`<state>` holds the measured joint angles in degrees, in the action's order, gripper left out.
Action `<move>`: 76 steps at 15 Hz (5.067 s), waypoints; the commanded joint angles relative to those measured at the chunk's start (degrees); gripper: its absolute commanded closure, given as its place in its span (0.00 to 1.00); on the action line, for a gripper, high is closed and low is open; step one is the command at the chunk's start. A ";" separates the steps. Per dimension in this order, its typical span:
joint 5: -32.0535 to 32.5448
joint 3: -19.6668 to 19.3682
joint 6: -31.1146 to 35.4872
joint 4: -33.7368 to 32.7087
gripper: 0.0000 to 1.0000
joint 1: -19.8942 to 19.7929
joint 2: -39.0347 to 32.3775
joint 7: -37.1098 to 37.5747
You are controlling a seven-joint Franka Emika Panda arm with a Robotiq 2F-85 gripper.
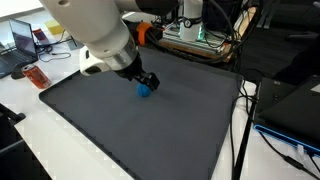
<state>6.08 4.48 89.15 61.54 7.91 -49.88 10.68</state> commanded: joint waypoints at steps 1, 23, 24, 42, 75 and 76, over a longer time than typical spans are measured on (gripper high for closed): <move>-0.93 -1.39 -0.17 -1.34 0.00 0.83 -0.91 -0.40; 23.46 -8.11 -13.56 -2.84 0.00 22.98 -4.54 13.99; 23.39 -8.06 -13.31 -2.86 0.00 23.21 -4.85 14.63; 18.89 -5.73 -11.06 -0.36 0.00 17.82 -1.47 12.31; -12.28 -1.34 14.66 27.25 0.00 -14.95 16.88 -25.58; -13.07 -1.29 16.53 28.60 0.00 -15.61 17.27 -26.75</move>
<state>-3.65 2.81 100.62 83.77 -5.67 -36.06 -12.41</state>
